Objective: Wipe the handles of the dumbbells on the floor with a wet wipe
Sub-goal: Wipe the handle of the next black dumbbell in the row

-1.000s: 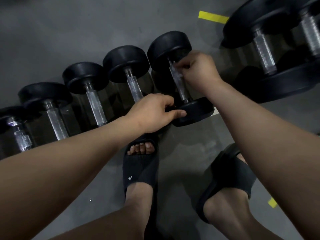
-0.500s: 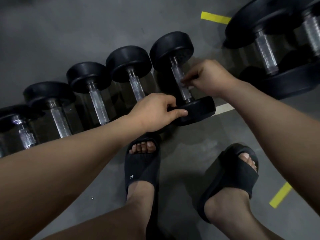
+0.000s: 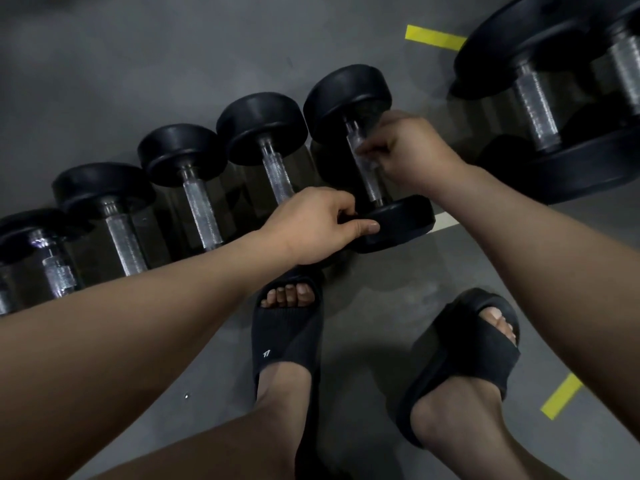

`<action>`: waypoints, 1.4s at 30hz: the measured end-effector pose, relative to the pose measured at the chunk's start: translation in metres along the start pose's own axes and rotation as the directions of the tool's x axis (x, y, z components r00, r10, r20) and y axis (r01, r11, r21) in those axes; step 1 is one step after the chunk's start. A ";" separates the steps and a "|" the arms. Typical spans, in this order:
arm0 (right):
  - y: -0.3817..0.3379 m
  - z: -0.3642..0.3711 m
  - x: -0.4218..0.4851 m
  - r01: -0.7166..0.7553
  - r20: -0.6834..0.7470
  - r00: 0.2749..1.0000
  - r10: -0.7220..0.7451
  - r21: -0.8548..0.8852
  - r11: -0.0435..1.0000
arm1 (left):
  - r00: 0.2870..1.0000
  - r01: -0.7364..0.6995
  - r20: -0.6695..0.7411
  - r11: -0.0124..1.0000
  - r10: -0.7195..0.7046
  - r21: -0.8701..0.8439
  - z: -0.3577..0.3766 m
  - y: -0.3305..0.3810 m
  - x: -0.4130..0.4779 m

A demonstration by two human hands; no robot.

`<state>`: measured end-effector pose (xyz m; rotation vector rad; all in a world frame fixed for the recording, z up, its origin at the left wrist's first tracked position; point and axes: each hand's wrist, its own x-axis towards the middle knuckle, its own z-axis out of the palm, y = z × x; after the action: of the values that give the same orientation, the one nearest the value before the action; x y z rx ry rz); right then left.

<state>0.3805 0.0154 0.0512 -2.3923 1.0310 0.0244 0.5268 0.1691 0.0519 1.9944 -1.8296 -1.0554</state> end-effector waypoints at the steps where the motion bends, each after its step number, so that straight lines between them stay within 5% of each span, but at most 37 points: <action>1: 0.000 0.000 0.004 -0.013 0.001 1.000 0.013 0.000 1.000 | 1.000 0.005 0.003 1.000 -0.005 0.000 0.000 0.000 0.000; 17: -0.007 0.018 0.016 -0.082 -0.236 0.964 0.120 0.165 0.983 | 0.999 -0.030 -0.036 1.000 0.030 -0.008 0.004 -0.003 0.001; 29: 0.000 -0.004 -0.017 -0.110 0.045 0.994 0.104 0.156 0.982 | 0.999 -0.021 -0.027 1.000 0.020 -0.007 0.003 -0.002 0.001; 42: -0.008 -0.021 -0.025 -0.310 0.375 0.890 0.261 0.077 0.948 | 1.000 -0.012 -0.020 1.000 0.012 -0.002 0.001 0.001 0.000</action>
<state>0.3644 0.0261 0.0787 -1.9942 1.1524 0.4694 0.5255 0.1693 0.0518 1.9834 -1.8273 -1.0296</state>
